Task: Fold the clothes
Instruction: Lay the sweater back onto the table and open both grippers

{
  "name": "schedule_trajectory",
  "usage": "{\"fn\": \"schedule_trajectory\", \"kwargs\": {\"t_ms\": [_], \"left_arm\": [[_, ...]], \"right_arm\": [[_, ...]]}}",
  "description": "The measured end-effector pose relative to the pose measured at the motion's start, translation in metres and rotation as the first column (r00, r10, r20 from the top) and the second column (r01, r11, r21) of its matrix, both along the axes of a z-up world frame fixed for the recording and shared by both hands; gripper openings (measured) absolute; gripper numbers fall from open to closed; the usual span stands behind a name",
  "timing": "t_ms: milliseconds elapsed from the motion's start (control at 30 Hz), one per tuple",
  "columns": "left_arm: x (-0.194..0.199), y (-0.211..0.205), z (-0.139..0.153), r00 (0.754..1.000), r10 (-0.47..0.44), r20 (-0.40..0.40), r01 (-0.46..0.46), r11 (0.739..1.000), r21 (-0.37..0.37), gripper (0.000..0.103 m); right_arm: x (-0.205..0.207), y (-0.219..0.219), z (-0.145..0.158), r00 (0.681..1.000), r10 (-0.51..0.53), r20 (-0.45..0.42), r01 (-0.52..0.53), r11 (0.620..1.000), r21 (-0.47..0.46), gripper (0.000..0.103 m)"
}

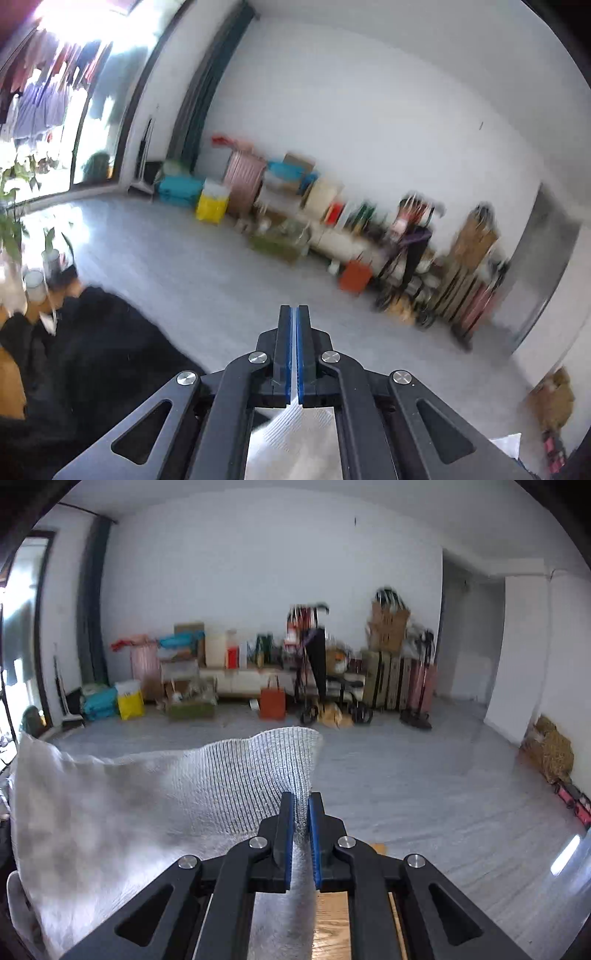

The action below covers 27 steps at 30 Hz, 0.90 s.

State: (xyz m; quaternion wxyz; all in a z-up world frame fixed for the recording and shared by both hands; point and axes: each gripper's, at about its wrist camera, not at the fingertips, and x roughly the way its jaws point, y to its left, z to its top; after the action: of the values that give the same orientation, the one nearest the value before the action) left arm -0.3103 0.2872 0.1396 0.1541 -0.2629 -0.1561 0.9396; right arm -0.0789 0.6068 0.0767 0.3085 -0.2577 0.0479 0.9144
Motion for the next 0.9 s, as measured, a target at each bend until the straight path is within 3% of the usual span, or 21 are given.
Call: {"fn": "schedule_trajectory", "kwargs": {"t_ms": [67,167,300,367,433,533,600,667,733,800,867,900], "left_arm": [[-0.017,0.013,-0.047,0.979,-0.059,0.193,0.064,0.998,-0.021,0.002],[-0.024,0.014,-0.108,0.913,-0.101,0.396,0.135,0.989,-0.058,0.002],[0.013,-0.006,-0.151,0.814,-0.227,0.535,0.316,0.945,-0.081,0.004],[0.064,-0.014,-0.159,0.781,-0.314,0.54,0.457,0.877,-0.15,0.008],[0.117,-0.019,-0.17,0.745,-0.399,0.535,0.574,0.792,-0.209,0.009],[0.203,-0.027,-0.192,0.697,-0.464,0.547,0.683,0.664,-0.306,0.01],[0.242,-0.037,-0.208,0.681,-0.461,0.568,0.7,0.636,-0.324,0.01],[0.274,-0.055,-0.226,0.678,-0.41,0.61,0.682,0.662,-0.312,0.01],[0.298,-0.075,-0.226,0.719,-0.395,0.572,0.633,0.711,-0.305,0.01],[0.319,-0.092,-0.226,0.712,-0.388,0.586,0.629,0.722,-0.287,0.01],[0.326,-0.104,-0.225,0.726,-0.363,0.584,0.609,0.734,-0.301,0.01],[0.332,-0.112,-0.226,0.746,-0.337,0.575,0.584,0.746,-0.321,0.01]], "right_arm": [[-0.024,0.016,-0.038,0.999,-0.016,0.034,0.019,0.997,-0.078,0.012],[0.013,-0.003,-0.062,0.996,0.057,0.073,-0.046,0.989,-0.144,0.043],[0.064,-0.03,-0.093,0.98,0.161,0.116,-0.131,0.964,-0.232,0.041],[0.09,-0.043,-0.108,0.968,0.213,0.133,-0.17,0.946,-0.277,0.043],[0.116,-0.056,-0.123,0.953,0.266,0.148,-0.207,0.924,-0.322,0.043],[0.154,-0.09,-0.141,0.919,0.361,0.157,-0.281,0.882,-0.379,0.046],[0.19,-0.142,-0.151,0.883,0.449,0.137,-0.362,0.836,-0.412,0.049],[0.218,-0.176,-0.167,0.862,0.49,0.129,-0.389,0.802,-0.453,0.051],[0.238,-0.198,-0.189,0.85,0.498,0.172,-0.365,0.792,-0.489,0.051],[0.252,-0.209,-0.209,0.849,0.484,0.213,-0.324,0.794,-0.514,0.051],[0.268,-0.212,-0.209,0.868,0.448,0.214,-0.309,0.825,-0.473,0.051],[0.271,-0.212,-0.21,0.873,0.429,0.232,-0.289,0.838,-0.463,0.051]]}}
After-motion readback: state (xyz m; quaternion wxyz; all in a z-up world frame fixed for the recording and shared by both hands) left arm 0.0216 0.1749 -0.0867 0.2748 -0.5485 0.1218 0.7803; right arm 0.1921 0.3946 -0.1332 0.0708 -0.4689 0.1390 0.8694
